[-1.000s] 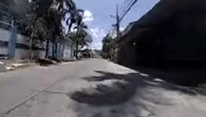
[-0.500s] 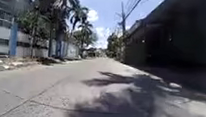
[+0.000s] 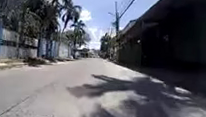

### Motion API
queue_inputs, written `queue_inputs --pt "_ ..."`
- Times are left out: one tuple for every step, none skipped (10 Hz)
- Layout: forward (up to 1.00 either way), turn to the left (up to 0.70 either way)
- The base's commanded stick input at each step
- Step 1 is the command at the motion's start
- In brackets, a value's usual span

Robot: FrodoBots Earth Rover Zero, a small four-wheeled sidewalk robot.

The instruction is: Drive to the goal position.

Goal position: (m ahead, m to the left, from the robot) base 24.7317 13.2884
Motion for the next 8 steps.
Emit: queue_inputs --pt "1.00 -0.29" --pt "1.00 -0.29" --pt "1.00 -0.29" --pt "1.00 0.11" --pt "1.00 0.11" --pt "1.00 0.11" --pt "1.00 0.11" --pt "1.00 0.11"
